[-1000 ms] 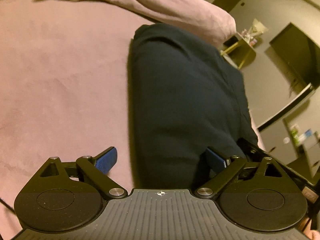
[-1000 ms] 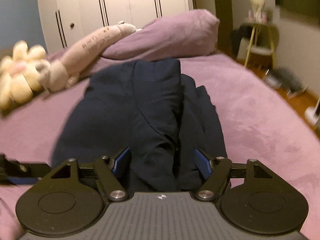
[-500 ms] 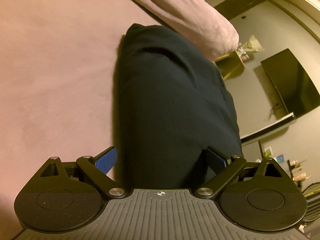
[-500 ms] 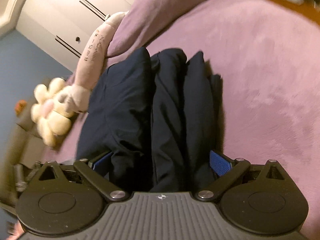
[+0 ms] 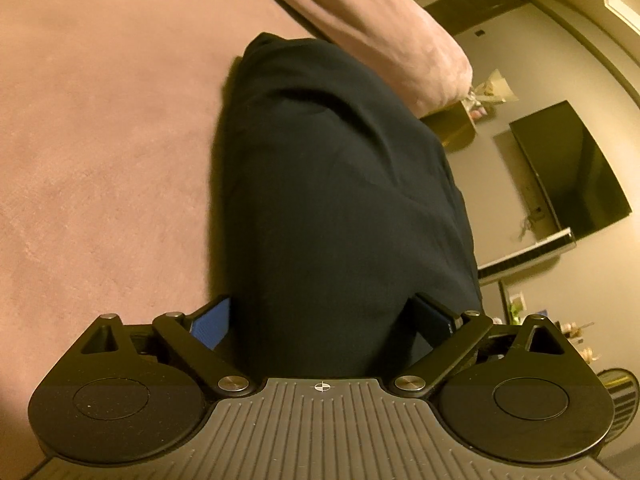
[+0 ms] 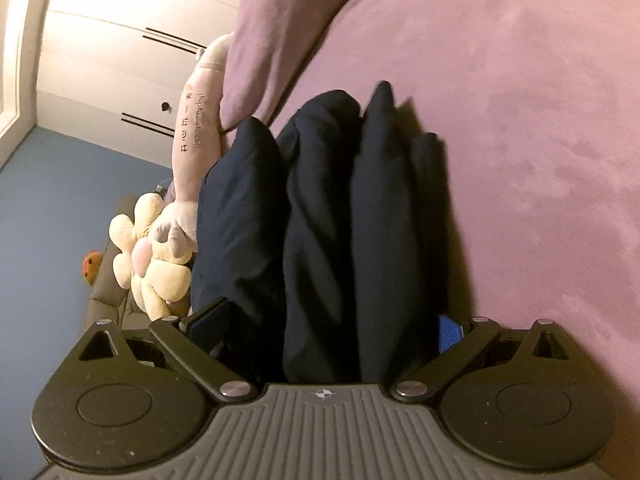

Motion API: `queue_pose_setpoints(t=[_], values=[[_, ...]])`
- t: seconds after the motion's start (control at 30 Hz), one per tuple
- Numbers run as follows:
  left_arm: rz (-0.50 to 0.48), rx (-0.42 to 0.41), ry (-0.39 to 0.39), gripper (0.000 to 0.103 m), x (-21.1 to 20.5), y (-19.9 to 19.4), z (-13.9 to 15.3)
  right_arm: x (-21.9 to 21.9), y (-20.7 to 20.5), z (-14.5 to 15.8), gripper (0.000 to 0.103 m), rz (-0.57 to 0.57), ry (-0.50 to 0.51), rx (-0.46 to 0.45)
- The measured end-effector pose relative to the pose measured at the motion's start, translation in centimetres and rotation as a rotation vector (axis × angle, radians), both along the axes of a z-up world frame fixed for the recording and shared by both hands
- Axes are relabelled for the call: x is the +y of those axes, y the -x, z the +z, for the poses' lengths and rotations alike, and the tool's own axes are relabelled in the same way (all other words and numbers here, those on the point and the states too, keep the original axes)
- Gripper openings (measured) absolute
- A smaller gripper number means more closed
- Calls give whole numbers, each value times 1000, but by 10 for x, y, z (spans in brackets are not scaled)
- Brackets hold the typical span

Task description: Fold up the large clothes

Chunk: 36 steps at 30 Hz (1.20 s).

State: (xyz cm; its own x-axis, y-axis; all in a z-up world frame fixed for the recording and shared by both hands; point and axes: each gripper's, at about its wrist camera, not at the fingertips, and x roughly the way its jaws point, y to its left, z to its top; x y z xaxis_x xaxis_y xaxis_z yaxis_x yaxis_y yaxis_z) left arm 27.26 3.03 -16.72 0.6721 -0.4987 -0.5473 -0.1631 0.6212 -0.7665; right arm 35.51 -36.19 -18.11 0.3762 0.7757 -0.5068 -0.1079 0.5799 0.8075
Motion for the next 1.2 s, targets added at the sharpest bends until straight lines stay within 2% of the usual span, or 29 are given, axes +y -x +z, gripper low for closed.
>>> queue_pose_setpoints(t=[0.07,0.1,0.17,0.23,0.3,0.4,0.57,0.67,0.73,0.83,0.9,1.0,1.07,1.1,1.13,1.2], values=[[7,0,-9,87,0,8,4,6,3,4,81,10,36,-33],[8,-3,-22,81,-1,9,7,7,6,8,69,16,55,-56],[5,-17,-53,75,-4,11,14,11,10,16,58,23,74,-89],[0,-36,-79,69,-5,13,23,14,13,24,52,26,97,-115],[2,-59,-92,63,-4,16,32,23,14,33,50,30,116,-145],[26,-94,-104,61,7,19,46,41,11,41,48,45,96,-159],[130,-140,-217,61,51,36,74,105,4,40,47,118,71,-167],[197,-123,-298,61,79,54,79,147,5,26,47,162,50,-134],[230,-74,-302,62,96,65,70,162,11,22,55,164,66,-145],[255,21,-270,65,110,75,52,162,23,28,67,160,107,-152],[260,0,-289,65,108,89,54,152,38,41,67,127,156,-172],[235,-63,-356,65,93,115,69,140,75,72,67,82,250,-298],[196,-86,-375,67,80,130,76,143,100,94,65,85,289,-405],[175,-90,-387,68,72,135,78,147,111,104,61,97,296,-453],[155,-98,-392,69,67,139,78,152,118,110,49,118,294,-475],[117,-84,-407,72,53,144,74,170,126,113,33,193,291,-464]])
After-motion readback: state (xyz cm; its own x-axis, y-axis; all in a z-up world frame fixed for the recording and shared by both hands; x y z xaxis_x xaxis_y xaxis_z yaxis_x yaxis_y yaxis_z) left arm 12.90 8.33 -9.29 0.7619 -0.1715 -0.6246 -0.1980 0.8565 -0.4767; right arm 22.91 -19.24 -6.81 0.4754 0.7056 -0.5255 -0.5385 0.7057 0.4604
